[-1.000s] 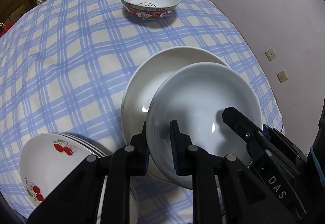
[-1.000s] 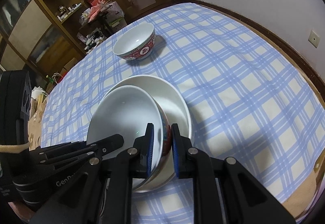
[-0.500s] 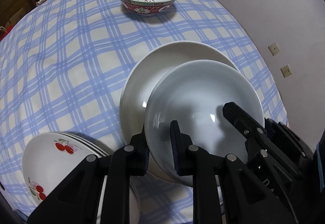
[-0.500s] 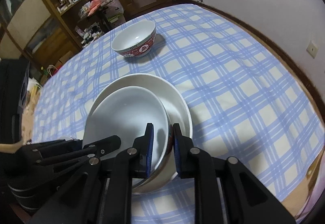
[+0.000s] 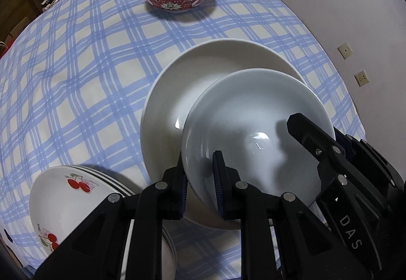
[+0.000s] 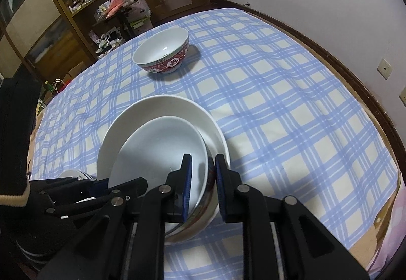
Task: Organize plates and bowls
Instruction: 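Lower the held white bowl into the other white bowl with both grippers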
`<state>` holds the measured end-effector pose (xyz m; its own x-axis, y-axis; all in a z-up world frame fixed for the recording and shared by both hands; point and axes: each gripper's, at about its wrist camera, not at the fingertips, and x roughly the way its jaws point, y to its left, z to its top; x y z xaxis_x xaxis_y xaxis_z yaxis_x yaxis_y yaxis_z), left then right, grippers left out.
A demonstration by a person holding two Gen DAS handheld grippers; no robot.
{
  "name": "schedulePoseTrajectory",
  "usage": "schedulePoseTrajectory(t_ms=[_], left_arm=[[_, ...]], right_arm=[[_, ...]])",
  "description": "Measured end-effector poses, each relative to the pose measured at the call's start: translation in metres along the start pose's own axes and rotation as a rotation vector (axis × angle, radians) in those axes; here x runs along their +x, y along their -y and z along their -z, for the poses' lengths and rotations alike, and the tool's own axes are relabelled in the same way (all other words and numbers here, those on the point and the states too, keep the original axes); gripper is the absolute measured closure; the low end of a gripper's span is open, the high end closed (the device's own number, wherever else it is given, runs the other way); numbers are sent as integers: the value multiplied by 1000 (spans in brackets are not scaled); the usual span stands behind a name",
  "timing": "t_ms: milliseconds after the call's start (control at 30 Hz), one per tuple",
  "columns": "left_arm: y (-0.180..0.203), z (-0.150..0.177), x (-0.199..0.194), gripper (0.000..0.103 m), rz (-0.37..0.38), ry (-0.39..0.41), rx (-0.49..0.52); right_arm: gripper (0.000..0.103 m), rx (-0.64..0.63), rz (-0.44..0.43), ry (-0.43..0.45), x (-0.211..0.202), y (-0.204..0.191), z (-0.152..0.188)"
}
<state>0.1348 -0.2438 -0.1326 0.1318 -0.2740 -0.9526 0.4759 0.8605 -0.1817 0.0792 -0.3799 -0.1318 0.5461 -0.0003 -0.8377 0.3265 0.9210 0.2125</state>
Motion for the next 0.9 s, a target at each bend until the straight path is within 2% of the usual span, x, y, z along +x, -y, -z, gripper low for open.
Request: schedulePoseTrajectory(t_ms=[333, 500, 600, 900], left_arm=[[2, -1, -2, 84, -14, -28, 14], [-1, 0, -5, 84, 3, -25, -10], [-2, 1, -5, 84, 0, -21, -7], [-1, 1, -13, 84, -5, -21, -7]], right_arm=[[86, -8, 4, -3, -2, -1, 0], [93, 22, -1, 3, -2, 4, 1], [93, 40, -25, 4, -1, 8, 0], [93, 28, -29, 13, -3, 8, 1]])
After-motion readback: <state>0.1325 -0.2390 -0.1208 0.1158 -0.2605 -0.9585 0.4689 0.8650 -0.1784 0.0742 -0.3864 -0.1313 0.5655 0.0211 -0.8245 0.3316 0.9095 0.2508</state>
